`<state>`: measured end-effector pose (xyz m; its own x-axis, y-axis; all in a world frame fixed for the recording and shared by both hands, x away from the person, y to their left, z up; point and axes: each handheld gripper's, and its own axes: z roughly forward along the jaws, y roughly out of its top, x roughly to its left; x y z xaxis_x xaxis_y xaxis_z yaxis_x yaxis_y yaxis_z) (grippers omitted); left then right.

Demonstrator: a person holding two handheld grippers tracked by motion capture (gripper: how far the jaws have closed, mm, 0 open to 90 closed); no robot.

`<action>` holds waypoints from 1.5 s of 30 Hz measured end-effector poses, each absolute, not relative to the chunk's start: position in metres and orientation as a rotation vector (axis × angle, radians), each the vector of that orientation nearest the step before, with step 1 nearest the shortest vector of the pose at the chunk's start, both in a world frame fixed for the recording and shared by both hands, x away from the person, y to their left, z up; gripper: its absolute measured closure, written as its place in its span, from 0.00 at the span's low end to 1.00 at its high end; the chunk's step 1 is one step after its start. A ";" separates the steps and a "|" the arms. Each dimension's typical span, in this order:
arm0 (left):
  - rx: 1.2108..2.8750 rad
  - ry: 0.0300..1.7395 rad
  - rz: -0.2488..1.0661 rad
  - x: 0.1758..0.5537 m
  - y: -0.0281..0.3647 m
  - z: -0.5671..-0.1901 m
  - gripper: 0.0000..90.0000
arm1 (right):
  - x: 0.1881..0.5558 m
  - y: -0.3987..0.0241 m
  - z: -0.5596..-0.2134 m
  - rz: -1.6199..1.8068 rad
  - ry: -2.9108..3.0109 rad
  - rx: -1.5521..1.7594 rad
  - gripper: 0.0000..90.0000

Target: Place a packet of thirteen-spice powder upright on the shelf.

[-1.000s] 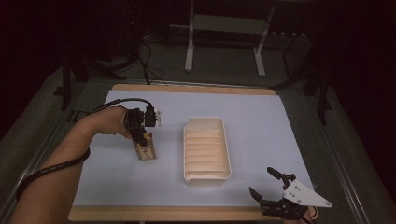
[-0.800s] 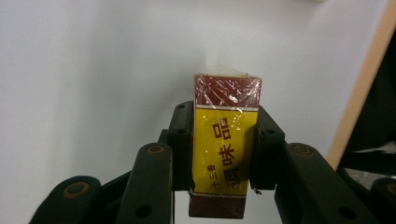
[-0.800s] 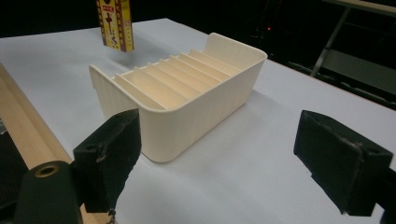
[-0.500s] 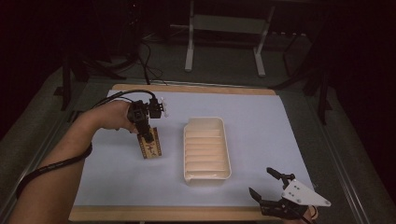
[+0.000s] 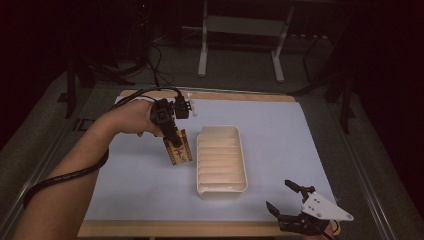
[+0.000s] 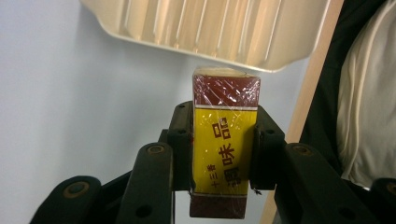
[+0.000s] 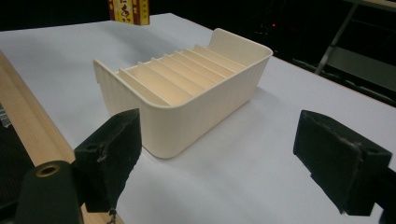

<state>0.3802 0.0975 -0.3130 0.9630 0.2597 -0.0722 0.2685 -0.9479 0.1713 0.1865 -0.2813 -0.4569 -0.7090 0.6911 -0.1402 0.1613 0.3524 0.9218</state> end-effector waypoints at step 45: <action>2.708 0.203 -0.035 0.369 0.037 -0.335 0.75 | 0.186 -0.281 -0.457 1.339 2.112 0.733 0.17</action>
<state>0.3693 0.0375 -0.3352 0.9890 0.1370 -0.0556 0.1477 -0.8999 0.4104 0.1862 -0.2809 -0.4573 -0.7127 0.6863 -0.1447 0.1619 0.3617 0.9181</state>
